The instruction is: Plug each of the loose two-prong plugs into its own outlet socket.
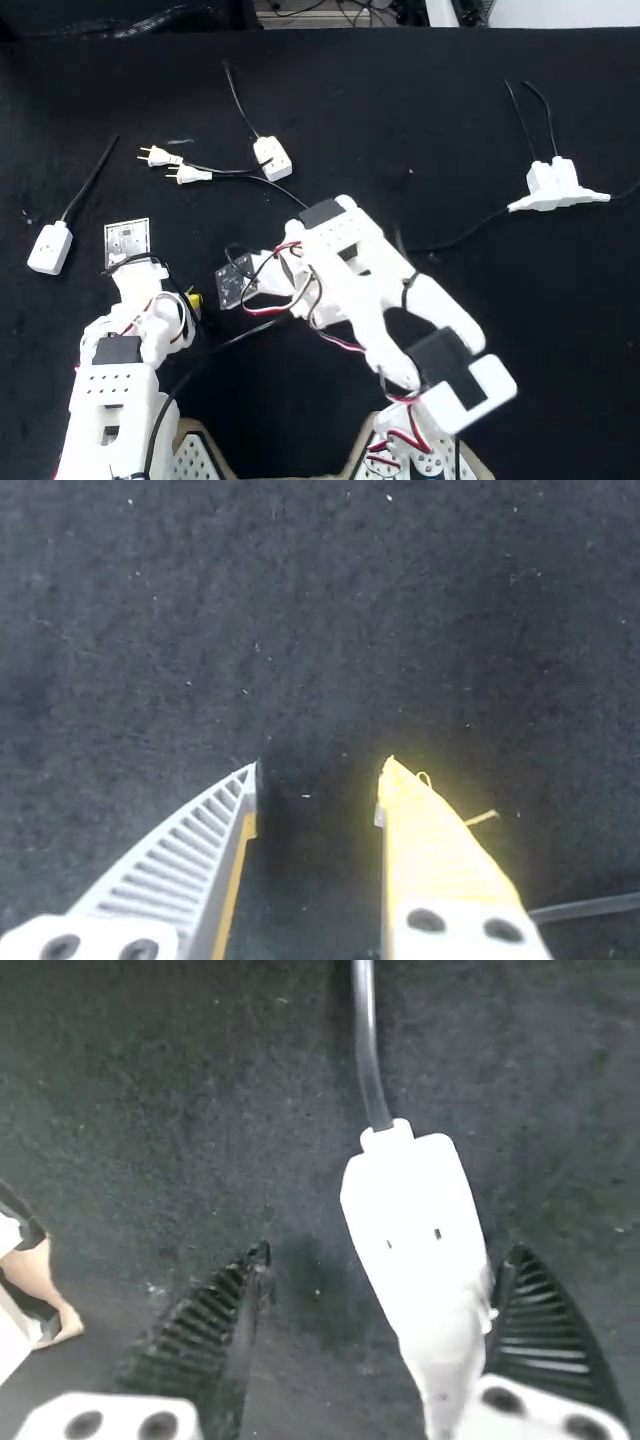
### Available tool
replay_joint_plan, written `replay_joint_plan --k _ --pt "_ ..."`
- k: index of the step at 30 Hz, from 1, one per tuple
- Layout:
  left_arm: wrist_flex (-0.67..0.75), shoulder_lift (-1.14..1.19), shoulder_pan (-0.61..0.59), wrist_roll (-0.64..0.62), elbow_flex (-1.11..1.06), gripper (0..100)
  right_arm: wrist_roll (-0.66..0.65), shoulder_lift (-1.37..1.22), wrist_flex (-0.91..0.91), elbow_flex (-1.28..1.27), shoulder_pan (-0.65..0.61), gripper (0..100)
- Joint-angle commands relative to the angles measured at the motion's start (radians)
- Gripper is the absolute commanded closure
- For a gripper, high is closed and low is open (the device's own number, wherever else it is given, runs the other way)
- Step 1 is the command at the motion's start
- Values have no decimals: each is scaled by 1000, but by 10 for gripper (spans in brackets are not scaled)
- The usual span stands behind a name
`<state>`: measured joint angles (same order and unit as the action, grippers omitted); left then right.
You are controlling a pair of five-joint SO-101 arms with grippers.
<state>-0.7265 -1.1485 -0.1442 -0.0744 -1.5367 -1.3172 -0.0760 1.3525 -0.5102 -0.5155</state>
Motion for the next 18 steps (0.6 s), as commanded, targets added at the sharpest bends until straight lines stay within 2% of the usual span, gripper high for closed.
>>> replay_joint_plan --k 1,4,7,9,11,18 --pt "5 -8 -4 5 58 805 -8 -10 -23 56 20 675" --pt "5 -8 -4 5 58 805 -2 -16 -48 56 23 790" --pt "5 -8 -4 5 58 805 66 -13 -75 59 23 988" --pt "5 -8 -4 5 58 805 127 -12 -81 79 28 963" --pt "5 -8 -4 5 58 805 166 -7 -57 114 44 992" --pt "5 -8 -4 5 58 805 350 183 149 254 141 988"
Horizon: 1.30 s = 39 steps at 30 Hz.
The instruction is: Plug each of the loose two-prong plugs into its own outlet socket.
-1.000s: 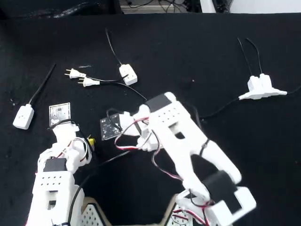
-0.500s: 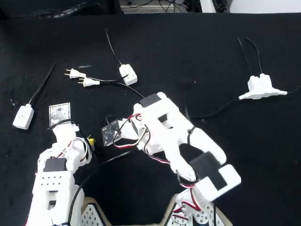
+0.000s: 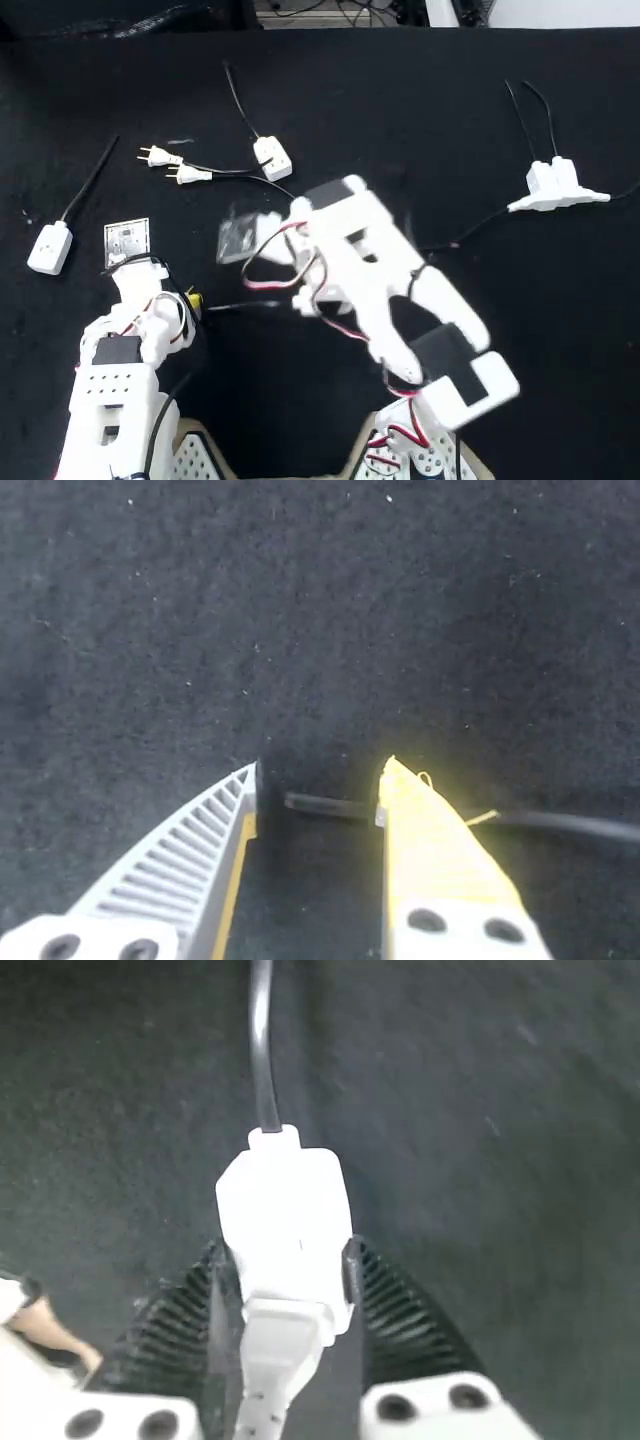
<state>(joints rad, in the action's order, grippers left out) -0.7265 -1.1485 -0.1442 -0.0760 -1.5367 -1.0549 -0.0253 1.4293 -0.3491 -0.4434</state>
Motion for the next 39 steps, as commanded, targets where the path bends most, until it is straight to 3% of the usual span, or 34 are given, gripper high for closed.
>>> replay_joint_plan --k 1,8,13,17,31,39 --pt "6 -8 -4 6 58 805 121 168 83 105 101 988" --pt "6 -8 -4 6 58 805 353 305 81 159 440 988" --pt "6 -8 -4 6 56 805 482 252 32 193 674 988" --pt "6 -8 -4 6 56 805 528 156 3 283 792 988" --pt "6 -8 -10 6 50 805 724 -450 0 928 856 988" --pt "6 -8 -12 6 48 805 741 -805 144 1428 858 988"
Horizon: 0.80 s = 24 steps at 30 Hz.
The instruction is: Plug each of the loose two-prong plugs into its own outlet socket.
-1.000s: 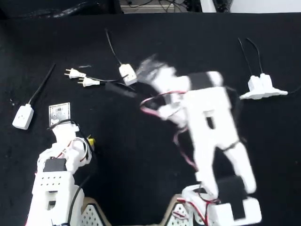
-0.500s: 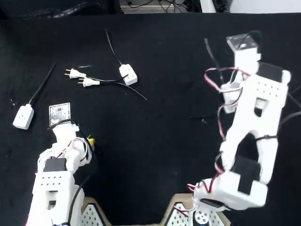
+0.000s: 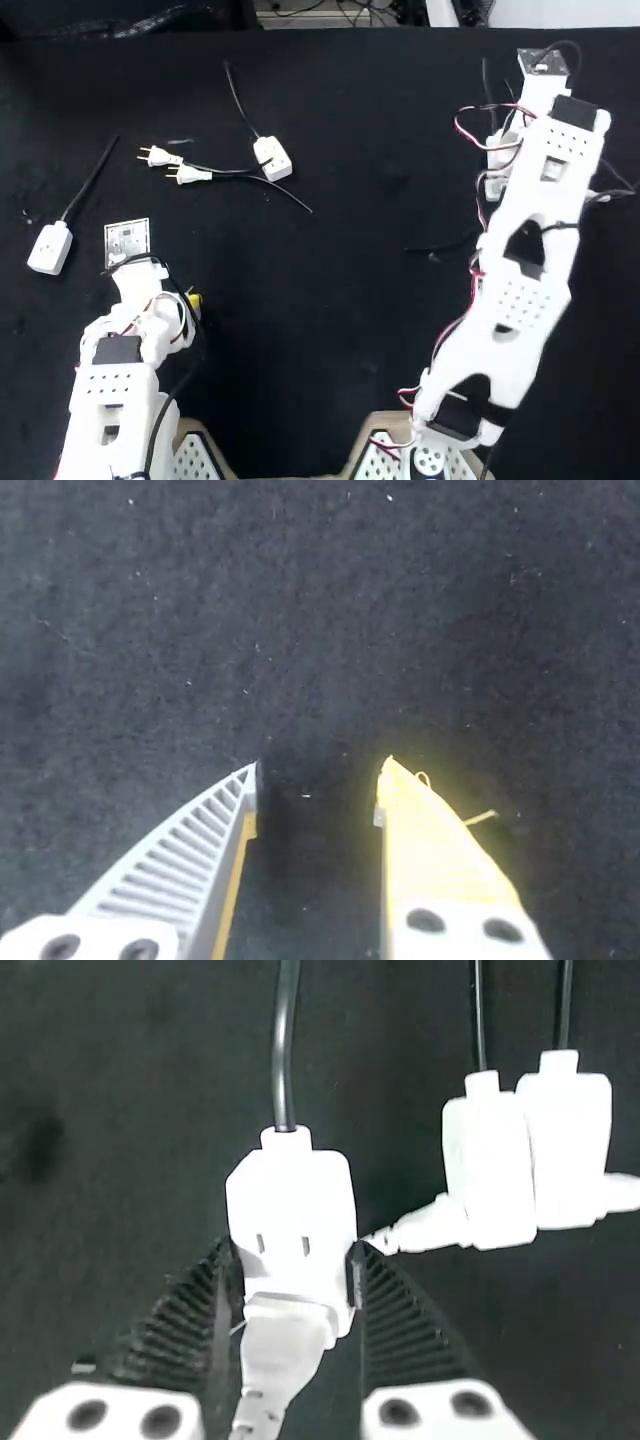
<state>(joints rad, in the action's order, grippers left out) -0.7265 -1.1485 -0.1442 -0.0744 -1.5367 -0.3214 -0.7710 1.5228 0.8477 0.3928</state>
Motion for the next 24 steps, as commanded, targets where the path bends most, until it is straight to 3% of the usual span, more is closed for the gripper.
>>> replay_joint_plan --k 1,11,21,24 --pt "6 -8 -12 5 48 805 8 -99 74 289 28 988" --pt "6 -8 -12 5 47 805 8 -447 123 756 57 988" --pt "6 -8 -5 5 47 805 2 -556 123 822 38 979" --pt "6 -8 -5 5 47 805 5 -555 144 822 31 886"
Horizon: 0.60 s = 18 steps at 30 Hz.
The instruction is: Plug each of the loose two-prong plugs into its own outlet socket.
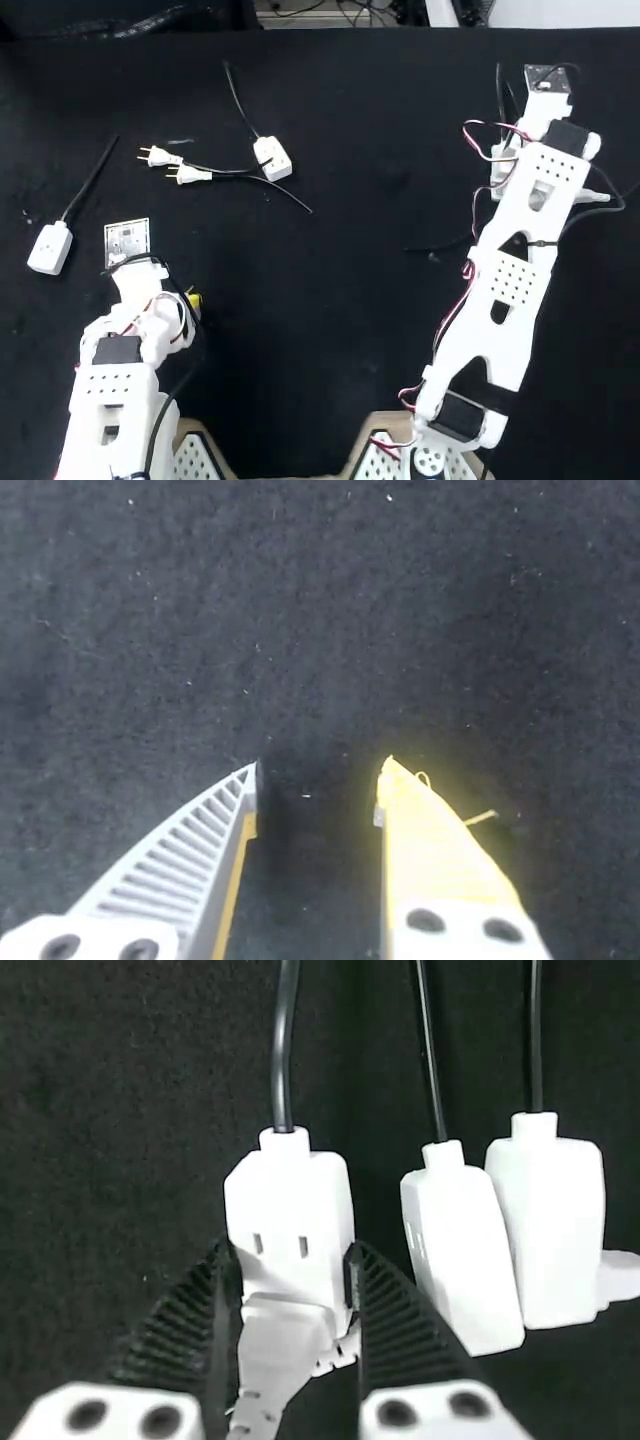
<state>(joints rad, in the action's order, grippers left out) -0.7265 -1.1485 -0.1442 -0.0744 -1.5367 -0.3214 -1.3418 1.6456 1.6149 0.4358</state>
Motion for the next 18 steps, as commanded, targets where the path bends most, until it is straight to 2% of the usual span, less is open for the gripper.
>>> replay_joint_plan --k 1,4,15,18 --pt "6 -8 -5 5 47 805 2 16 23 54 -17 848" --pt "6 -8 -4 5 47 805 0 16 18 54 -20 779" --pt "6 -8 -4 5 47 805 -5 176 2 53 -34 776" --pt "6 -8 -4 5 47 805 -51 248 23 53 -60 776"
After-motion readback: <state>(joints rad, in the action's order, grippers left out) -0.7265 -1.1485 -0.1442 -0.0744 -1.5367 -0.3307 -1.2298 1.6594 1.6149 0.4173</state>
